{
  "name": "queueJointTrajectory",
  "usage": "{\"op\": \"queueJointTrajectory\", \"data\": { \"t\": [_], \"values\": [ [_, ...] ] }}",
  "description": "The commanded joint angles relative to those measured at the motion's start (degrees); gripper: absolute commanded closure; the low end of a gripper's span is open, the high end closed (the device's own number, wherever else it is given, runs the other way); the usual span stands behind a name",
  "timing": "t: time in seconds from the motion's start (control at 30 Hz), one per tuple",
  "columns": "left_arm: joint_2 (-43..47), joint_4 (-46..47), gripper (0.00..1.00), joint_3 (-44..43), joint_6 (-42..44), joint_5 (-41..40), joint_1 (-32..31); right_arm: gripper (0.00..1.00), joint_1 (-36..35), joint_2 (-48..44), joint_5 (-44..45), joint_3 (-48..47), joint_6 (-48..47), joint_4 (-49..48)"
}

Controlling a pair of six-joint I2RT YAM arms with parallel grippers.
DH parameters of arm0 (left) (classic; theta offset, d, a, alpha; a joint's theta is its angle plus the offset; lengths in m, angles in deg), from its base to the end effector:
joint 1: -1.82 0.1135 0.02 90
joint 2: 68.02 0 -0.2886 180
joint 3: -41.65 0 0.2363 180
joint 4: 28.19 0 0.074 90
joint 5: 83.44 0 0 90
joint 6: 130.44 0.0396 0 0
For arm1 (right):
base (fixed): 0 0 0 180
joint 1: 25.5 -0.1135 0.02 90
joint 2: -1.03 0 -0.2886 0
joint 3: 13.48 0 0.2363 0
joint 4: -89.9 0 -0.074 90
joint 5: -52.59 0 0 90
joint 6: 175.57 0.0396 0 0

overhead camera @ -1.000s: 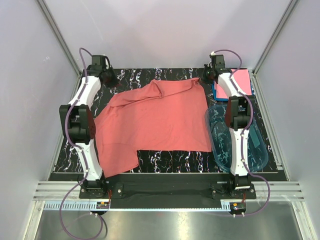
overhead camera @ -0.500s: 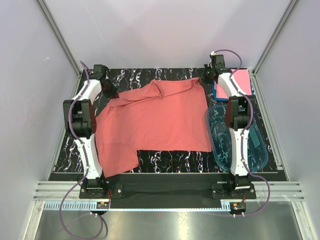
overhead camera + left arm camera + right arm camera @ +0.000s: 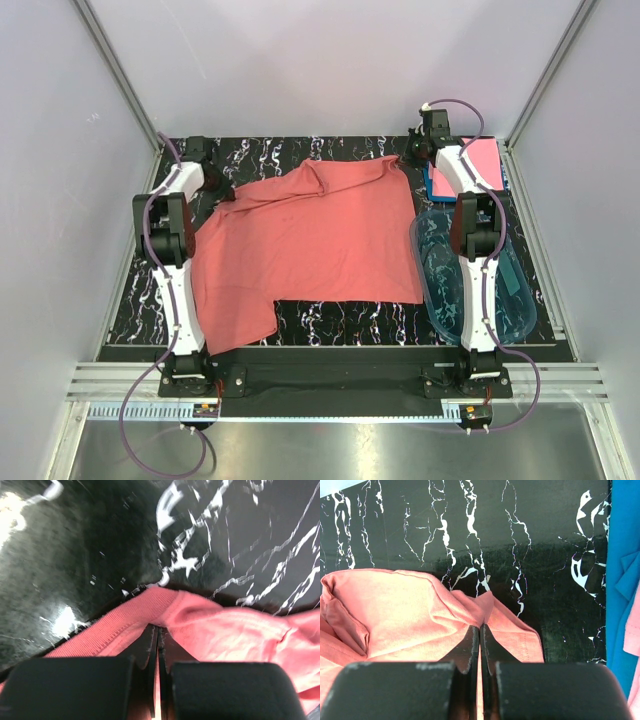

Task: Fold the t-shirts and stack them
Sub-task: Fold the tshirt

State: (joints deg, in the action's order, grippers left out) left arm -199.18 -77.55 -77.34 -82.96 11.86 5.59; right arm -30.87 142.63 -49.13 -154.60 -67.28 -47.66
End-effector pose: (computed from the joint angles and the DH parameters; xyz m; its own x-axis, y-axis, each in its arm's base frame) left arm 0.4942 0.0289 0.1813 -0.6320 -0.7161 -0.2965 -0.6087 0.6954 -0.3820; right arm 0.5618 0.0609 0.2140 -0.7190 0.2411 -0.6519 -0.0149 0.9324 0.3612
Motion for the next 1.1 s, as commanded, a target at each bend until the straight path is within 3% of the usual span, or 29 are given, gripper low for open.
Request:
{"op": "queueJointTrajectory", "data": {
  "t": [0.0, 0.17, 0.33, 0.5, 0.7, 0.77, 0.9, 1.07],
  "values": [
    [-0.6, 4.6, 1.00, -1.2, -5.0, -2.6, 2.7, 1.00, -0.1, -0.8, -1.0, -1.3, 0.0, -0.9],
    [0.2, 10.3, 1.00, 2.8, -9.7, -1.9, 6.6, 1.00, -0.1, -0.4, -0.3, -1.2, -0.9, -0.5],
    [-3.8, 10.7, 0.99, -0.8, -12.0, -1.3, 8.6, 1.00, 0.0, 0.3, -0.3, -2.1, -0.9, -0.1],
    [-3.5, 17.7, 0.99, 1.8, -16.8, -2.2, 11.2, 1.00, -0.1, 1.4, -0.9, -2.9, 0.1, -0.2],
    [-5.3, 20.1, 0.97, -2.7, -14.4, 1.2, 12.2, 1.00, -0.2, 3.2, -1.7, -4.7, 0.6, 0.3],
    [-3.9, 22.2, 0.94, -1.0, -13.0, 4.3, 11.9, 1.00, -0.1, 3.6, -2.2, -5.4, 0.9, 0.4],
    [4.6, 26.3, 0.70, 4.4, -9.3, 5.2, 9.4, 1.00, -0.1, 3.9, -2.4, -5.3, 1.7, -0.1],
    [12.9, 31.6, 0.52, 11.3, -4.3, 3.0, 3.4, 1.00, -0.2, 3.6, -2.1, -5.0, 1.1, 0.0]
  ]
}}
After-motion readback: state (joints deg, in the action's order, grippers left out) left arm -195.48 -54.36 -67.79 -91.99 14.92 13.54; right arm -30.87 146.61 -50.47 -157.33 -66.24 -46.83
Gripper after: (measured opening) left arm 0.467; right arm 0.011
